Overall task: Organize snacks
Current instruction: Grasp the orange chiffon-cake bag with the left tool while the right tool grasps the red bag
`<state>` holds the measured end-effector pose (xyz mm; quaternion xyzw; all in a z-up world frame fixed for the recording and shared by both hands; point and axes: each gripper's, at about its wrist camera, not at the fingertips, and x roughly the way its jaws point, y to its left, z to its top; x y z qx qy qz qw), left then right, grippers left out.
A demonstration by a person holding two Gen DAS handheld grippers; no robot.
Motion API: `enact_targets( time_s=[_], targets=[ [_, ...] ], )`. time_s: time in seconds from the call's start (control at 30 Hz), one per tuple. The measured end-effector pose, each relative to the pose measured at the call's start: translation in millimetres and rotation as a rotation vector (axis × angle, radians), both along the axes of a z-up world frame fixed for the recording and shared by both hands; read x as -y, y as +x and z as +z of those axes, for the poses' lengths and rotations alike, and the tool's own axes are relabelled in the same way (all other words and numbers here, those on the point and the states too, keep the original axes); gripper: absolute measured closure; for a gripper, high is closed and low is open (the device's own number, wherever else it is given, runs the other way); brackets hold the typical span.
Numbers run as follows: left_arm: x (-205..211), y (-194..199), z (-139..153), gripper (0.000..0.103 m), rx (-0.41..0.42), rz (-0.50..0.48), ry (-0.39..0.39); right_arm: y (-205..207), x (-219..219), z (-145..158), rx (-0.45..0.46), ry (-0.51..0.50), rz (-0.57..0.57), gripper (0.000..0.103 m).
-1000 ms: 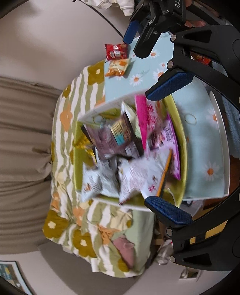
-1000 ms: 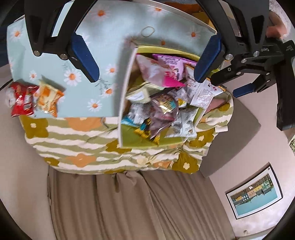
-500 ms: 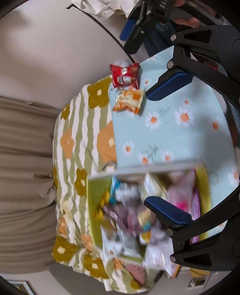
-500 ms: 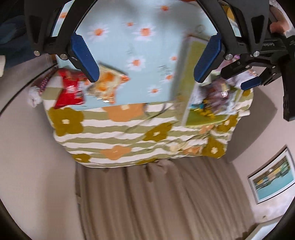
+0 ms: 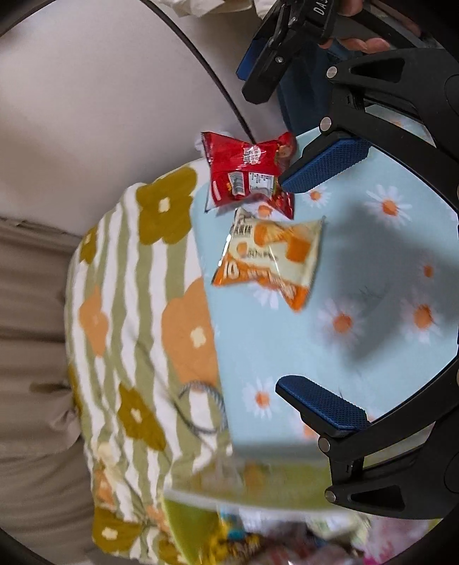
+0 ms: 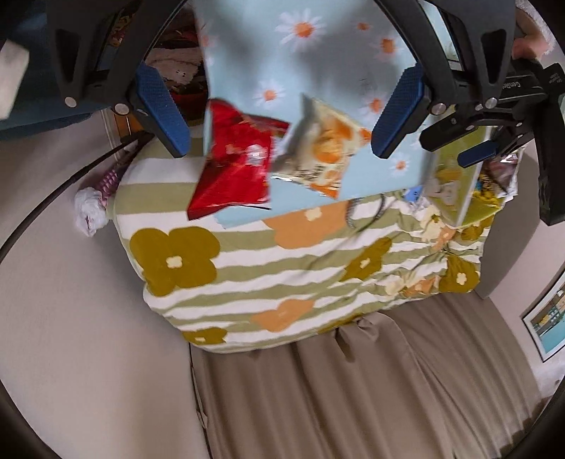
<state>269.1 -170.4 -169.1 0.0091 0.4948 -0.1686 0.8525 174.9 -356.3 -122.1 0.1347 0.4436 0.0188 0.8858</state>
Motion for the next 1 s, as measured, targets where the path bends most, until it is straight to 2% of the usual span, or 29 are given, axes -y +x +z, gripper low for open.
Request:
enact_targets(
  time_s=[0.2,0.4,0.5,0.57,0.6,0.8,1.0],
  targets=[
    [44,36,-57,0.0,-0.072,-0.052,0.068,31,18,-42,-0.046,0.012,0.005,0.001],
    [66,53,-99,0.0,-0.138,-0.082,0.109,48,24,-73,-0.086,0.032,0.004,0.001],
    [69,59,-113,0.01,-0.171,-0.081,0.096,53,27,-82,-0.095,0.034,0.002,0.001],
    [71,61,-120,0.021,-0.186,-0.084,0.096,56,27,-85,-0.098,0.027,0.0,0.003],
    [73,60,-119,0.024,-0.16,-0.085,0.119,57,27,-87,-0.102,0.023,0.003,0.004],
    [70,59,-122,0.029,-0.158,-0.06,0.125,64,21,-94,-0.12,0.011,0.03,0.015],
    [43,52,-115,0.031,-0.164,0.001,0.129,69,9,-96,-0.117,-0.04,0.07,0.017]
  ],
)
